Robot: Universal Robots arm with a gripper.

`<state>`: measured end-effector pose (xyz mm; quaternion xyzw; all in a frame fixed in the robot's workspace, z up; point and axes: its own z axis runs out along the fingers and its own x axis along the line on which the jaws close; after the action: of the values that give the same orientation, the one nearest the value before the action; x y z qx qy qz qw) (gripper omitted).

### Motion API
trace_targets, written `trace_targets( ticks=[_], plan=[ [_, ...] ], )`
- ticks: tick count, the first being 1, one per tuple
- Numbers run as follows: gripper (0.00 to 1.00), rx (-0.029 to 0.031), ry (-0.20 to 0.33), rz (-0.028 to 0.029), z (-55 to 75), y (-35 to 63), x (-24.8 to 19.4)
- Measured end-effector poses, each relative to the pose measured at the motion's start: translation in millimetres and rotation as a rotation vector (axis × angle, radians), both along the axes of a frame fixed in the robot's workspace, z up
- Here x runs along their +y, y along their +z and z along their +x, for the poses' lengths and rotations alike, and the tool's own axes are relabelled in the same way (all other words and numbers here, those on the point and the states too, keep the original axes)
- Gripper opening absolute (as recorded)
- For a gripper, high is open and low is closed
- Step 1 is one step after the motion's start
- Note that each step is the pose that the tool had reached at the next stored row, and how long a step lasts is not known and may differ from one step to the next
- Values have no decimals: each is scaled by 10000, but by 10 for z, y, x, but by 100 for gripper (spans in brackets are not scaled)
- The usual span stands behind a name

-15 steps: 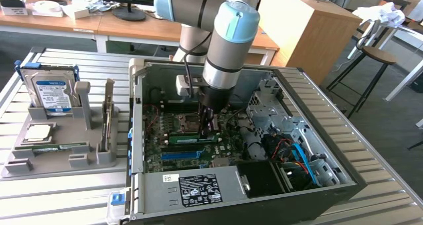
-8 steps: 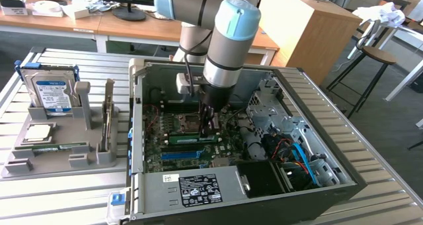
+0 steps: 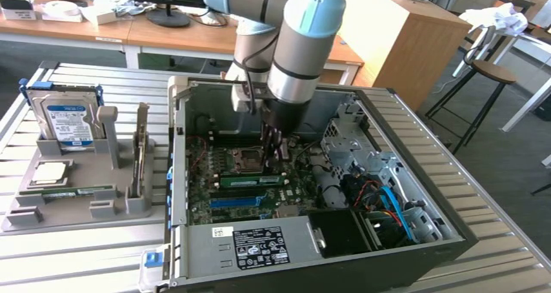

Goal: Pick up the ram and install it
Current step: 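Insert the ram into the slot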

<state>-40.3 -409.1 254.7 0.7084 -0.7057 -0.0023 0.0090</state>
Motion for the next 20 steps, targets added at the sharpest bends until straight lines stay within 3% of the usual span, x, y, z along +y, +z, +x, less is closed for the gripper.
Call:
trace_targets(
  ticks=[20],
  plan=[
    [25,0,0,-1,1,603,0]
  ],
)
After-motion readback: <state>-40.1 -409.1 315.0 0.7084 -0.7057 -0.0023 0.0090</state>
